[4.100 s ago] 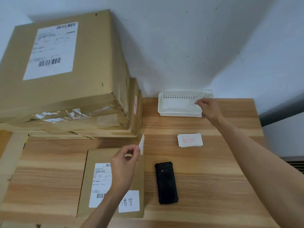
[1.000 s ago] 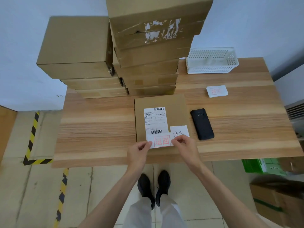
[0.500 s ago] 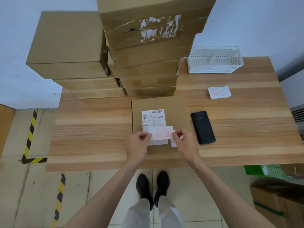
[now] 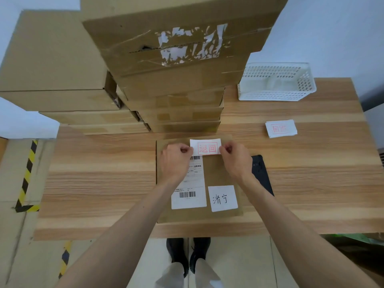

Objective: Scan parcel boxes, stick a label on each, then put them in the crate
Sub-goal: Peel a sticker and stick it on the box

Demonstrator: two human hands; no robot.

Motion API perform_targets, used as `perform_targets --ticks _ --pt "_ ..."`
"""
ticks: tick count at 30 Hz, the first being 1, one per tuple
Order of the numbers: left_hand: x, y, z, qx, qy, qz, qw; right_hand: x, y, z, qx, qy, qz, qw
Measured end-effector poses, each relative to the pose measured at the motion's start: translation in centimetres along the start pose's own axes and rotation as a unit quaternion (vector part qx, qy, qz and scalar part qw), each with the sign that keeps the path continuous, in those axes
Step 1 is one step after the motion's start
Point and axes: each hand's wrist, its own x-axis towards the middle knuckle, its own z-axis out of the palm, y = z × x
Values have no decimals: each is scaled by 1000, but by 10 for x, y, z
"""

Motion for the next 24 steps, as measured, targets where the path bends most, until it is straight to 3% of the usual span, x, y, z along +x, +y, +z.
perform_targets --ticks 10,17,21,24 --pt "3 -4 11 24 10 3 1000 8 5 10 -67 29 -41 997" --pt "-5 -5 8 68 57 104 991 3 7 19 -107 98 -128 981" --pt "0 -12 10 233 38 278 931 5 11 21 -204 150 -275 927" --pt "0 -6 12 292 -22 336 895 4 13 25 -231 136 -344 900"
